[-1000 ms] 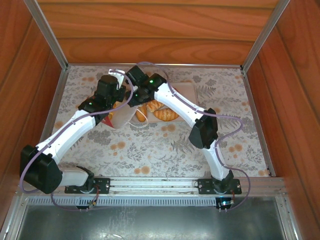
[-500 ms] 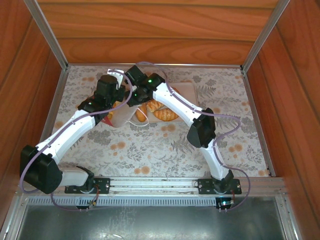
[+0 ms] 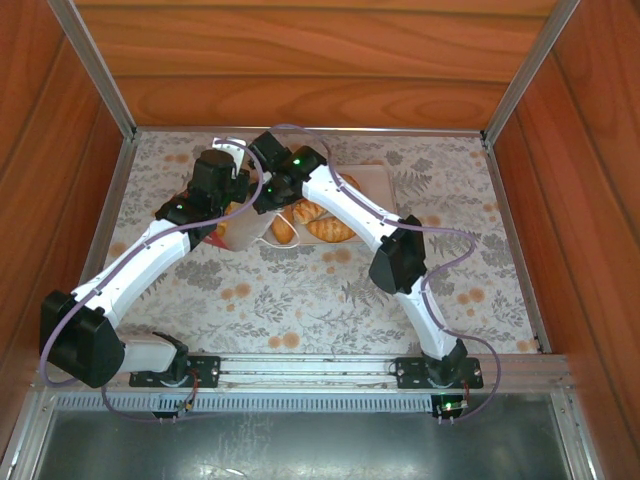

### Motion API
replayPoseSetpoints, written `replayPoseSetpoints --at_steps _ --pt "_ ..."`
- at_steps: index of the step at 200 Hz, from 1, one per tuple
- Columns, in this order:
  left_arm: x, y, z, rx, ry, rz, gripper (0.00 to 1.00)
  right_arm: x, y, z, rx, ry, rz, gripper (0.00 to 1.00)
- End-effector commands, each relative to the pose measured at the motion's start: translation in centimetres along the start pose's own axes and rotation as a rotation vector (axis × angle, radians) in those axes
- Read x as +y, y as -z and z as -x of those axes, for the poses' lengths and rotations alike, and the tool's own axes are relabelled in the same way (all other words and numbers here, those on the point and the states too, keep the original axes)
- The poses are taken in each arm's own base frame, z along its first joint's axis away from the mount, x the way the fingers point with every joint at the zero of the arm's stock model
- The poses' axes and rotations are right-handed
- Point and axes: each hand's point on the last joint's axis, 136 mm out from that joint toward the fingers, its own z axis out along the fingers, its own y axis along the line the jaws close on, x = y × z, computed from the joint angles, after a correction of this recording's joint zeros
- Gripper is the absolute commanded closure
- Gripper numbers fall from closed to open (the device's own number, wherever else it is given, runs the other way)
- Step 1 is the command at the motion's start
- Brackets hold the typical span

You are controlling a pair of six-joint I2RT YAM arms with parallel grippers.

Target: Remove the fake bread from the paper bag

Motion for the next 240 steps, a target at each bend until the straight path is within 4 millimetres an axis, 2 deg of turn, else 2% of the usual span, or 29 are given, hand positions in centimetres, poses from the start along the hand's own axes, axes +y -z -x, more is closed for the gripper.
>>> replayPoseSetpoints --at_steps 1,50,110,153,198,240 --pt "-0.5 1.1 2.0 -0.062 0.007 -0.04 1.0 0.1 -1.6 -0.2 0.015 0.001 -0.011 0.5" --pt "-0.5 1.0 2.0 -0.062 0.004 -0.039 1.0 -0.1 -2.4 -0.4 0.027 -0.003 -0.016 0.54" --pt "-0.3 1.0 2.0 -0.061 -0.002 -0.027 1.0 -0.1 -1.1 0.1 -0.005 -0.002 -0.026 0.69" --pt "-0.1 0.8 1.6 -0.051 -0.007 -0.016 1.0 0.7 0.7 0.5 -0.031 0.001 0.015 0.75" --pt "-0.1 0.1 0.9 -0.027 -0.016 0.0 1.0 1.7 3.8 1.1 -0.076 0.01 0.061 0.81" --pt "0.0 -0.2 0.6 -0.018 -0.02 0.012 1.0 2.0 5.7 0.5 -0.067 0.002 0.067 0.85"
